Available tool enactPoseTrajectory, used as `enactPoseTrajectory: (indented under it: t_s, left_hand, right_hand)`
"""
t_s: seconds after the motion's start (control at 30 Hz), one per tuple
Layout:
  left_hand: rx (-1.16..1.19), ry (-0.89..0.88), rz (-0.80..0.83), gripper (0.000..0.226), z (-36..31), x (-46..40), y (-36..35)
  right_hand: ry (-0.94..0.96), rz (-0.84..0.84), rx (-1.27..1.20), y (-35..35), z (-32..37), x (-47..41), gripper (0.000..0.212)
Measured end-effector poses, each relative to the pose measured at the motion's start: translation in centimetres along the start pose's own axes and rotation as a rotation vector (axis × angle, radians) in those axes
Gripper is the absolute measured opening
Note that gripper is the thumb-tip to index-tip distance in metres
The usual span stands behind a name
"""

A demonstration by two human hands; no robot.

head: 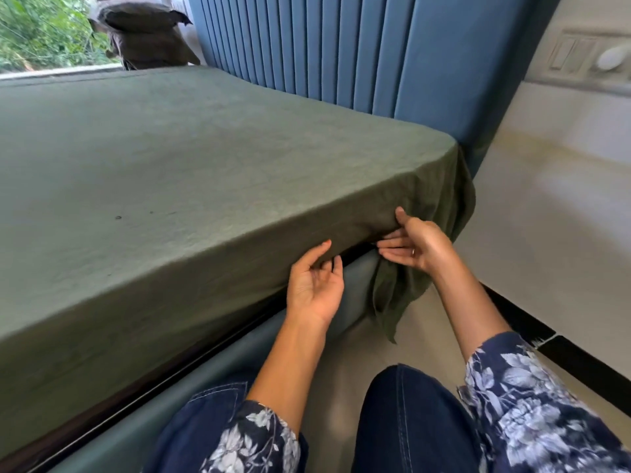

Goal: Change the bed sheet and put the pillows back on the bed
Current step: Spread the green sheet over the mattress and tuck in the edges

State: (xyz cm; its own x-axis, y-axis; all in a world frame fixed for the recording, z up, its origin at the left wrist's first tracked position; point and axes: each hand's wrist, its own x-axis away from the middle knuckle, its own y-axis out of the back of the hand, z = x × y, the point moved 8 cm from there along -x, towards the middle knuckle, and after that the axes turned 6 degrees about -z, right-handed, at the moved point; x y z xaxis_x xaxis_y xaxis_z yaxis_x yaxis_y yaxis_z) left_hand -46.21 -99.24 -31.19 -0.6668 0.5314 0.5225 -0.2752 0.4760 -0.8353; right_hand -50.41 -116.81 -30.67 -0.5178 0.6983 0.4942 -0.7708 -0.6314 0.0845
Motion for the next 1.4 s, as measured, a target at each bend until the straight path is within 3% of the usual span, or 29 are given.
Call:
enactPoseTrajectory:
  t_s: [0.13,0.2,0.27,0.33,0.4,0.47,0.53,0.57,0.6,0.67,0.77,0.83,0.9,0.97,1.07,1.17,1.27,1.4]
  left_hand:
    - [-0.334,-0.006,-0.065,0.019,-0.3,0.0,1.0]
    - [-0.627,0.111,-0.076,0.046,0.3,0.9,1.5]
    - [-0.956,0.267,0.014,0.068,1.9,2.4,1.4]
    - [-1.24,0.255,0.144,0.056,3.1,3.7,0.2]
    - [-1.472,0.043,0.265,0.036,3.6,4.3,-3.0]
    - [-1.667,-0.417,0.415,0.021,3.0,4.5,-7.6]
    - [-1.886,-0.996,0.509,0.023,2.1,5.7,-12.0]
    - [-1.962,-1.201,0.515,0.025,1.7,6.3,-13.3]
    - [-1.992,-1.296,0.512,0.023,1.4,6.3,-13.7]
    - [-1.968,-1.161,0.458,0.011,1.2,5.3,-12.5]
    - [-1.792,-0.436,0.242,0.015,2.8,2.3,-6.1]
    - [-1.546,-0.191,0.15,0.023,4.3,0.9,-3.6]
    - [-1.277,-0.122,0.136,0.037,5.4,-0.1,-3.8]
    - [-1.086,-0.12,0.141,0.049,6.5,-1.0,-4.6]
    - [-0.864,-0.109,0.157,0.045,8.2,-2.7,-5.0]
    - [-0.747,-0.104,0.174,0.04,8.9,-3.7,-5.5]
    - [-0.914,-0.092,0.166,0.041,8.9,-4.4,-5.5]
    - [-1.48,-0.031,0.223,0.04,8.4,-3.5,-4.7]
  right_hand:
    - [0.046,-0.104,0.007,0.7,-2.1,0.2,0.048]
    - [0.092,-0.118,-0.057,0.2,-2.5,0.5,0.043]
    - [0.122,-0.124,-0.097,-0.3,-2.7,0.9,0.038]
    - [0.138,-0.139,-0.113,-0.1,-2.7,1.0,0.033]
    - [0.127,-0.169,-0.173,1.0,-2.7,0.6,0.026]
    - [0.052,-0.164,-0.297,1.8,-3.2,-0.1,0.028]
    - [-0.053,-0.108,-0.484,1.8,-4.2,-0.9,0.034]
    - [-0.085,-0.077,-0.564,1.4,-4.4,-1.1,0.033]
    - [-0.101,-0.066,-0.619,1.1,-4.4,-1.0,0.028]
    - [-0.097,-0.091,-0.733,0.7,-3.5,-1.4,0.019]
    - [0.06,-0.216,-0.775,1.1,-1.9,-1.5,0.031]
    - [0.104,-0.161,-0.789,0.8,-1.1,-1.1,0.034]
    - [0.104,-0.01,-0.848,-0.2,-0.1,-1.8,0.044]
    - [0.131,-0.015,-0.876,0.7,0.6,-1.5,0.059]
    - [-0.061,0.06,-1.15,0.1,1.5,-2.7,0.051]
    - [-0.028,0.12,-1.196,-0.5,3.3,-3.2,0.056]
    - [-0.01,0.192,-1.158,-0.8,5.4,-4.5,0.067]
    - [-0.037,0.272,-1.022,-1.0,5.9,-6.5,0.083]
